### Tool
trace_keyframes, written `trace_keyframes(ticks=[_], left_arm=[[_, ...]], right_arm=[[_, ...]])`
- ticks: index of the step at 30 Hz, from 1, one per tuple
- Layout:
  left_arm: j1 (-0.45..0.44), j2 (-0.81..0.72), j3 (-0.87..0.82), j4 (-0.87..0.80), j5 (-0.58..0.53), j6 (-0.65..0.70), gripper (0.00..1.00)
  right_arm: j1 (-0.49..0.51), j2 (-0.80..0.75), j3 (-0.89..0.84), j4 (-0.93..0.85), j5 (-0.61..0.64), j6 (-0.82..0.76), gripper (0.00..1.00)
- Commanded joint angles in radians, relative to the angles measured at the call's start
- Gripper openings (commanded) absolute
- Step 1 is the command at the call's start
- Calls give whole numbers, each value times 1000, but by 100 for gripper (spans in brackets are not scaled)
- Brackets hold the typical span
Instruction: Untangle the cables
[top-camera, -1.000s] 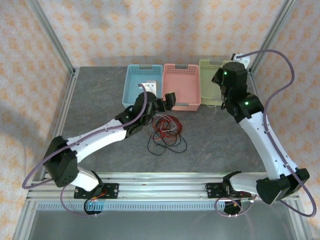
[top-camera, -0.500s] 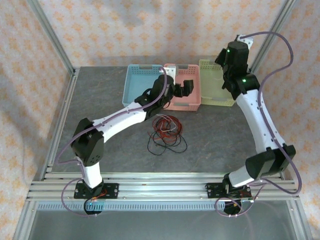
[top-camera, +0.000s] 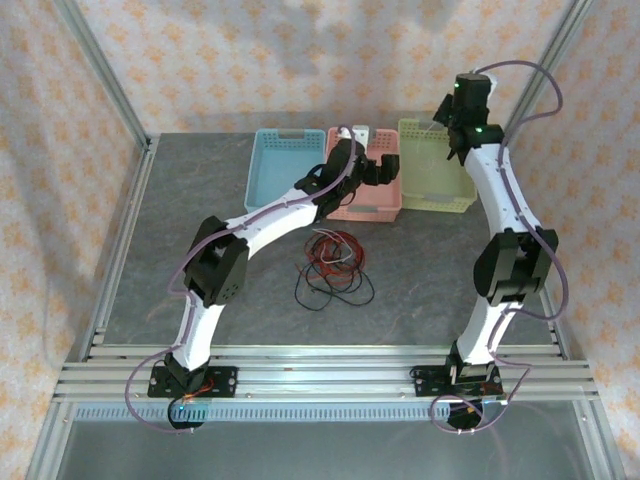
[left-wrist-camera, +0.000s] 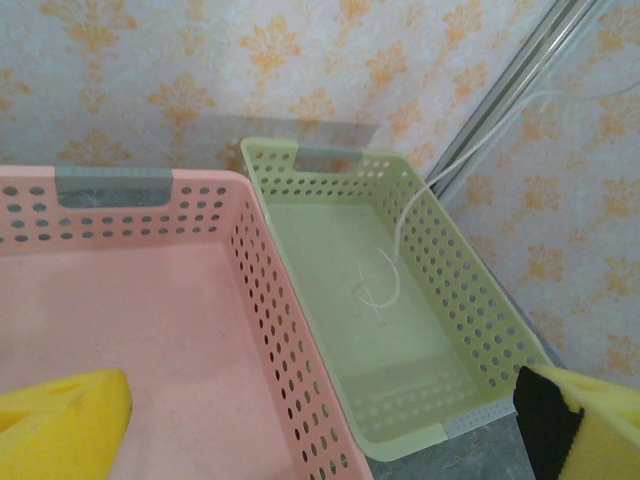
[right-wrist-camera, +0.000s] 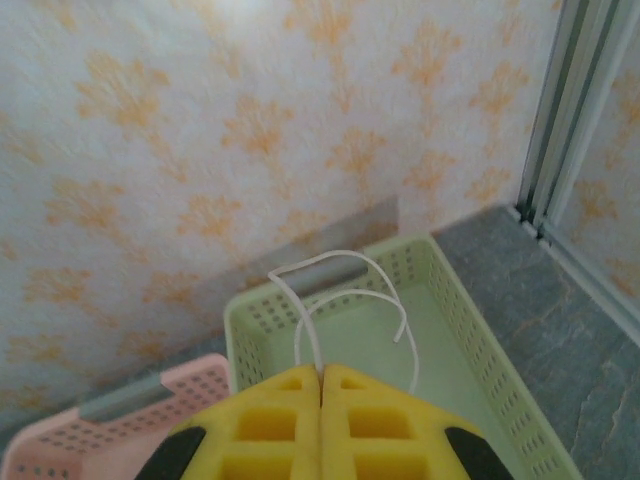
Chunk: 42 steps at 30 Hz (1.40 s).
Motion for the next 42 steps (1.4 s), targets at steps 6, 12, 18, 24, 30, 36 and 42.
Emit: trace_keyframes(ticks=[6, 12, 18, 24, 30, 36, 42], left_arm=[[0, 31, 41, -69, 30, -15, 99], [0, 44, 46, -107, 41, -13, 99], [-6, 25, 37, -132, 37, 0, 99], [-21, -55, -32, -133, 27, 22, 99], [-33, -199, -209, -89, 23, 38, 99], [-34, -364, -413, -62, 9, 45, 99], [-34, -507, -634, 6, 11, -9, 100]], right_arm=[[-38, 163, 81, -140, -64, 76, 0], [-40, 214, 99, -172, -95, 82, 21], [-40, 188, 75, -168, -94, 85, 49], [-36, 61, -62, -83, -129, 87, 50], [4, -152, -337, 73, -175, 93, 52], [95, -341, -583, 157, -199, 100, 59], [192, -498, -827, 250, -248, 129, 64]])
